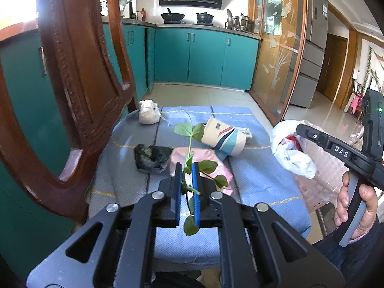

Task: Collect trash
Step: 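Carry the sprig and white bag over the basket and open both grippers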

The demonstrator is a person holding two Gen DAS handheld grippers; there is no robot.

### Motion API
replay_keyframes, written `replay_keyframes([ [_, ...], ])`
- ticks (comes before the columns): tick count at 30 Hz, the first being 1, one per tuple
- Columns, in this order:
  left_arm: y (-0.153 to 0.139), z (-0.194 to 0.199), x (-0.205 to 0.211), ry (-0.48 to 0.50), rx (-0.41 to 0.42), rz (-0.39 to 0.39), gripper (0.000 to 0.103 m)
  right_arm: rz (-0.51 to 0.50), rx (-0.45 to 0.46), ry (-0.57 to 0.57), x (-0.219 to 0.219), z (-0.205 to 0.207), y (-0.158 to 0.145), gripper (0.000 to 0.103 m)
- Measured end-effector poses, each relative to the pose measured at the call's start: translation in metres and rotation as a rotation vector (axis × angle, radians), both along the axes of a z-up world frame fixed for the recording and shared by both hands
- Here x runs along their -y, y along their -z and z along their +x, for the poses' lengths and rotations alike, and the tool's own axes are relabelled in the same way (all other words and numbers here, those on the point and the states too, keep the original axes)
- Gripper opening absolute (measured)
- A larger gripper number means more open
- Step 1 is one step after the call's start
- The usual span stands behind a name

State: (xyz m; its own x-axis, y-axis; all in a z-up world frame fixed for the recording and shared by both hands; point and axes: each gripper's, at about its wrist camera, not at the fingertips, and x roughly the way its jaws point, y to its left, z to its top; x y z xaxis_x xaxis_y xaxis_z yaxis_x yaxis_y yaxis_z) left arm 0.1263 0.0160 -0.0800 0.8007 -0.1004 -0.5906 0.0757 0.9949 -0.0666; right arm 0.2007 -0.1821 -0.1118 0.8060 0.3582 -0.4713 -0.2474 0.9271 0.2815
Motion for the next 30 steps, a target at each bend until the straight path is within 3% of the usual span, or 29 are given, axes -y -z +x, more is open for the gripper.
replay_keyframes([
  [6, -0.009, 0.022, 0.033, 0.108, 0.011, -0.071, 0.009, 0.054, 0.035, 0.145, 0.054, -0.009, -0.013, 0.014],
  [9, -0.009, 0.041, 0.061, 0.207, -0.021, -0.145, 0.009, 0.031, 0.015, 0.288, 0.086, -0.013, -0.013, 0.014],
  [10, -0.008, 0.048, 0.075, 0.243, -0.042, -0.178, 0.009, -0.004, -0.022, 0.353, 0.096, -0.01, -0.009, 0.014],
  [12, -0.006, 0.057, 0.101, 0.301, -0.051, -0.171, 0.009, -0.042, -0.127, 0.47, 0.114, -0.002, 0.006, 0.014],
  [16, 0.002, 0.075, 0.168, 0.454, -0.09, -0.172, 0.009, 0.044, -0.278, 0.564, 0.143, 0.01, 0.034, 0.014],
  [22, 0.015, 0.094, 0.231, 0.546, -0.136, -0.155, 0.01, 0.061, -0.306, 0.665, 0.162, 0.006, 0.043, 0.015],
  [23, 0.016, 0.098, 0.234, 0.557, -0.143, -0.163, 0.018, 0.06, -0.311, 0.68, 0.163, 0.006, 0.044, 0.016],
  [26, 0.019, 0.103, 0.239, 0.549, -0.153, -0.188, 0.062, 0.081, -0.322, 0.712, 0.166, 0.007, 0.048, 0.037],
  [27, 0.017, 0.102, 0.234, 0.532, -0.147, -0.193, 0.068, 0.092, -0.318, 0.717, 0.17, 0.005, 0.047, 0.043],
  [30, 0.011, 0.104, 0.205, 0.43, -0.106, -0.167, 0.068, 0.098, -0.285, 0.719, 0.174, -0.001, 0.041, 0.045],
])
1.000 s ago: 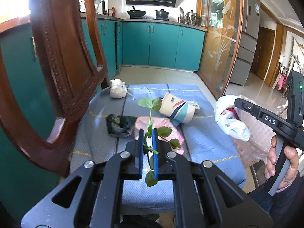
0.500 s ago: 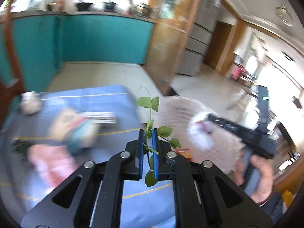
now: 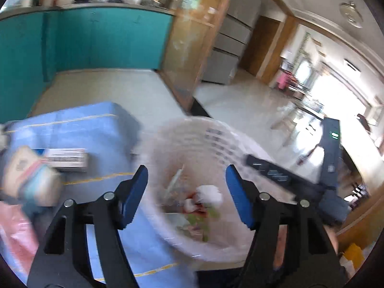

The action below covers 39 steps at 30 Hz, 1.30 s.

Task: Collect trash
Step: 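Carry the sprig and white bag over the basket and open both grippers, then grasp the pink printed bag with the left gripper while the right gripper grasps the paper cup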

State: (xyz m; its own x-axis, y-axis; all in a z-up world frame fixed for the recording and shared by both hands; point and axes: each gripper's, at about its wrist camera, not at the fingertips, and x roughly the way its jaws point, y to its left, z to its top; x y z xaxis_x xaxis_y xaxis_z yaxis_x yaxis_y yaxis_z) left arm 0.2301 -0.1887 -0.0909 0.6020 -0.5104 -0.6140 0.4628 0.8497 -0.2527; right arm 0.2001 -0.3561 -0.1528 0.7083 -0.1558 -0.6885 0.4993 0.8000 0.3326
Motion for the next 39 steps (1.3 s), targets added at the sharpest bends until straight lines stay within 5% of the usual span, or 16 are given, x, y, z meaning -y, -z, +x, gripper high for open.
replay_keyframes([
  [5, 0.001, -0.003, -0.087, -0.323, 0.066, 0.122, 0.071, -0.055, 0.088, -0.146, -0.033, 0.004, -0.018, 0.05],
  [10, 0.029, -0.013, -0.164, -0.501, -0.037, 0.173, 0.074, -0.074, 0.11, -0.339, -0.083, 0.02, -0.02, 0.055],
  [16, 0.067, -0.013, -0.192, -0.488, -0.173, 0.176, 0.074, -0.045, 0.104, -0.555, -0.148, 0.045, -0.018, 0.06],
  [19, 0.076, -0.013, -0.189, -0.472, -0.189, 0.188, 0.074, -0.044, 0.111, -0.664, -0.183, 0.062, -0.027, 0.077],
  [21, 0.075, -0.02, -0.193, -0.473, -0.192, 0.183, 0.074, -0.108, 0.098, -0.766, -0.214, 0.079, -0.033, 0.088],
  [24, 0.072, -0.023, -0.2, -0.472, -0.195, 0.176, 0.074, -0.285, 0.065, -0.994, -0.268, 0.103, -0.032, 0.092],
  [27, 0.074, -0.027, -0.203, -0.474, -0.203, 0.174, 0.074, -0.343, 0.029, -1.121, -0.293, 0.118, -0.021, 0.096],
  [31, 0.076, -0.026, -0.201, -0.46, -0.215, 0.165, 0.074, -0.377, -0.053, -1.138, -0.301, 0.137, 0.003, 0.097],
  [37, 0.081, -0.022, -0.198, -0.442, -0.227, 0.16, 0.074, -0.272, -0.109, -1.151, -0.296, 0.146, 0.02, 0.096],
  [39, 0.083, -0.023, -0.198, -0.438, -0.232, 0.155, 0.074, -0.242, -0.109, -1.171, -0.294, 0.144, 0.022, 0.085],
])
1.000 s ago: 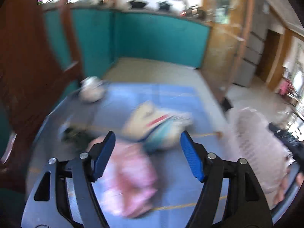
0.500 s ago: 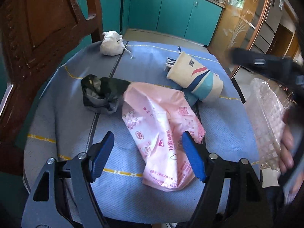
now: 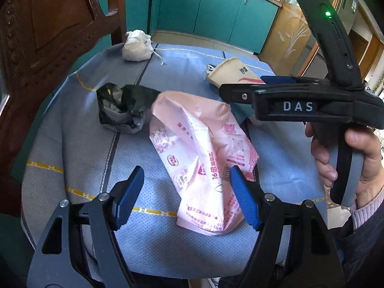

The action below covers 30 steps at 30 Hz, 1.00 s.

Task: Collect trash
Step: 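Grasp the pink printed bag with the left gripper while the right gripper grasps the paper cup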

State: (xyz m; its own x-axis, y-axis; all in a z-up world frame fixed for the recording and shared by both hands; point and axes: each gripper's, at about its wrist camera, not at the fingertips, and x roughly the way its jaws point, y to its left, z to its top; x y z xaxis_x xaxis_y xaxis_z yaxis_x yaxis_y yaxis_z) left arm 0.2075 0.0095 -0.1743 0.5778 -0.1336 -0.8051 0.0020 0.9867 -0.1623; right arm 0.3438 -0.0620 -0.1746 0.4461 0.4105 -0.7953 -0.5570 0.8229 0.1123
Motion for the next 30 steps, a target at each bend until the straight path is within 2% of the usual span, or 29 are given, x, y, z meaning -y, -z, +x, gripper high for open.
replay_keyframes([
  [1, 0.001, 0.0, 0.0, 0.0, -0.002, -0.004, 0.074, 0.006, -0.007, -0.003, 0.0, -0.001, 0.0, 0.081],
  [8, -0.003, -0.006, -0.006, -0.026, 0.01, -0.007, 0.075, 0.088, -0.02, 0.014, 0.01, -0.011, -0.003, 0.077],
  [12, -0.004, -0.005, -0.004, -0.027, 0.017, -0.005, 0.075, 0.178, -0.003, 0.068, 0.027, -0.027, -0.019, 0.077],
  [14, -0.005, -0.004, -0.001, -0.017, 0.018, -0.011, 0.074, 0.192, 0.024, 0.079, 0.034, -0.038, -0.028, 0.077],
  [16, -0.003, -0.002, 0.003, -0.009, 0.019, -0.012, 0.064, 0.202, 0.062, 0.085, 0.041, -0.049, -0.038, 0.077],
  [17, -0.002, -0.002, 0.006, -0.002, 0.012, -0.007, 0.053, 0.216, 0.077, 0.089, 0.047, -0.054, -0.042, 0.077],
  [18, 0.0, -0.001, 0.007, 0.006, 0.004, -0.005, 0.046, 0.226, 0.082, 0.092, 0.05, -0.055, -0.043, 0.077],
  [22, 0.001, -0.003, 0.013, 0.022, 0.014, -0.001, 0.031, 0.233, 0.086, 0.154, 0.07, -0.059, -0.041, 0.077],
  [24, -0.003, -0.008, 0.017, 0.028, 0.035, 0.021, 0.02, 0.221, 0.092, 0.183, 0.076, -0.059, -0.039, 0.077],
  [30, -0.028, -0.026, 0.021, 0.052, 0.122, 0.055, 0.018, 0.184, 0.16, 0.259, 0.085, -0.079, -0.043, 0.077],
])
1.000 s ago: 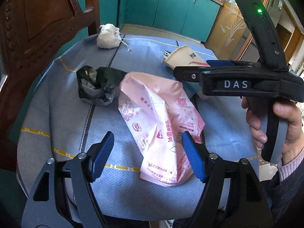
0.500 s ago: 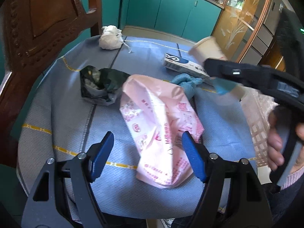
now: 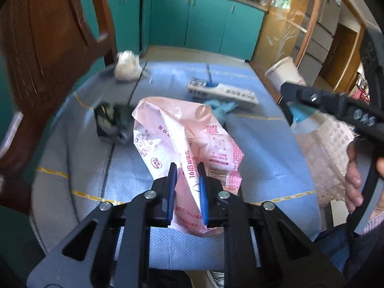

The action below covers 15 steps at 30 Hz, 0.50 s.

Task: Collect trash
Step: 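Grasp the pink printed bag with the left gripper while the right gripper grasps the paper cup, then hold the pink bag in the left gripper and the paper cup in the right gripper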

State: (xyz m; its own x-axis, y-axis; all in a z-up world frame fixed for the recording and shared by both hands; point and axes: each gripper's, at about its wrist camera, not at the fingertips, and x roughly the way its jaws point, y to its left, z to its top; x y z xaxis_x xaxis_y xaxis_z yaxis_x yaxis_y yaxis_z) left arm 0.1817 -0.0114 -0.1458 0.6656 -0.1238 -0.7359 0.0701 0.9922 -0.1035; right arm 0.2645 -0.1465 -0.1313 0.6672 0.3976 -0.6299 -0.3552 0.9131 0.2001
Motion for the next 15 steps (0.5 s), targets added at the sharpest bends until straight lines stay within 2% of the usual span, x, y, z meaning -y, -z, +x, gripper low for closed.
replay_keyframes([
  [8, -0.039, -0.03, -0.002, 0.008, 0.11, 0.031, 0.018, -0.005, 0.044, 0.052, 0.005, -0.016, -0.002, 0.077],
  [15, -0.051, -0.039, -0.004, -0.013, 0.143, 0.051, 0.018, -0.026, 0.045, 0.063, 0.004, -0.017, 0.0, 0.077],
])
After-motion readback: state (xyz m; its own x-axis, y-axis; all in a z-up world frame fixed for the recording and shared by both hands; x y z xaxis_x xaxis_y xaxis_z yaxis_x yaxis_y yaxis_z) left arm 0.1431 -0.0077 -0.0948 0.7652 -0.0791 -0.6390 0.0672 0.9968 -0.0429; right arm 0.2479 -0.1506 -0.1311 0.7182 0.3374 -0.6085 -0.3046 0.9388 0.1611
